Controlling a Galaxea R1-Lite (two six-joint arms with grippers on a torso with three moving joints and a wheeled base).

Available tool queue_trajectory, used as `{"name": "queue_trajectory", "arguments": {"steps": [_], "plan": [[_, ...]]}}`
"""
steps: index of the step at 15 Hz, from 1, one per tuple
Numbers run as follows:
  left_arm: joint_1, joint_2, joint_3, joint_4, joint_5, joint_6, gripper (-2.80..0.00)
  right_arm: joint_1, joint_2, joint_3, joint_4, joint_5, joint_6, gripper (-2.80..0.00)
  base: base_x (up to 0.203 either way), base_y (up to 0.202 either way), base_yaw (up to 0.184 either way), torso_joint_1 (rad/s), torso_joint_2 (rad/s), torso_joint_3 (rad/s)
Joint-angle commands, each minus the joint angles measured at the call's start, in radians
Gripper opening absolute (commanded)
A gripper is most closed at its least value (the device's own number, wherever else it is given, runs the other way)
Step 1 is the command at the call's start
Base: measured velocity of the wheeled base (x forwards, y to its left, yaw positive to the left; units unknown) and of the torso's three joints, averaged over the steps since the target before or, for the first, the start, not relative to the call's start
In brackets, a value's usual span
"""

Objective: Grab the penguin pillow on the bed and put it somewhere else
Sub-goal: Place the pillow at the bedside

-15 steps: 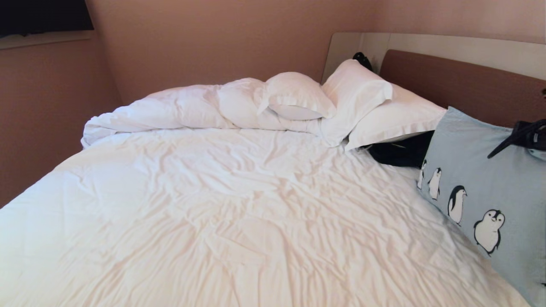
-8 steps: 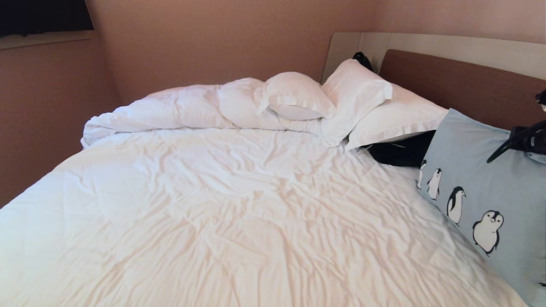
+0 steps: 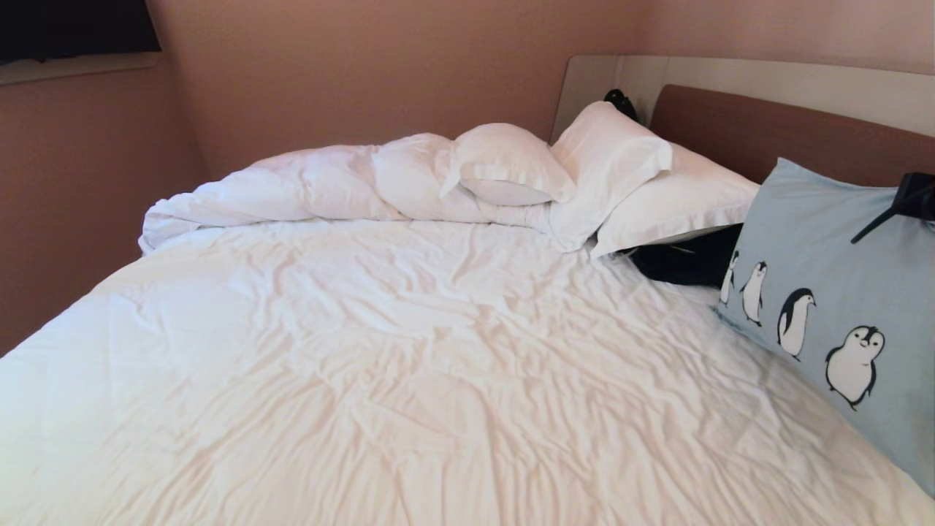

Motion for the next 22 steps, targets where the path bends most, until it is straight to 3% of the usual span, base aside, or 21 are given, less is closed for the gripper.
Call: {"name": "queue_trajectory", "arguments": {"steps": [1,7,11,17,22], "plan": [[0.000,0.000,0.003,0.000,0.000,-0.001,-2.80,0.001,0.002,-0.006,-0.002,0.001,0.000,-2.80,0.000,0.000,0.000,0.000,0.00,0.000],[0.000,0.000,0.003,0.000,0.000,-0.001,-2.80,0.001,0.116,0.006,-0.002,0.001,-0.017,-2.80,0.000,0.000,0.000,0.000,0.00,0.000],[0.000,0.000,0.003,0.000,0.000,-0.001,-2.80,-0.012,0.131,0.005,0.047,0.044,-0.013,-2.80,0.000,0.000,0.000,0.000,0.00,0.000],[0.000,0.000,0.003,0.000,0.000,-0.001,-2.80,0.012,0.143,0.002,0.173,0.035,-0.004,-2.80,0.000,0.000,0.000,0.000,0.00,0.000],[0.000,0.000,0.003,0.000,0.000,-0.001,-2.80,0.025,0.236,-0.014,0.177,0.035,0.006,-2.80,0.000,0.000,0.000,0.000,0.00,0.000]]}}
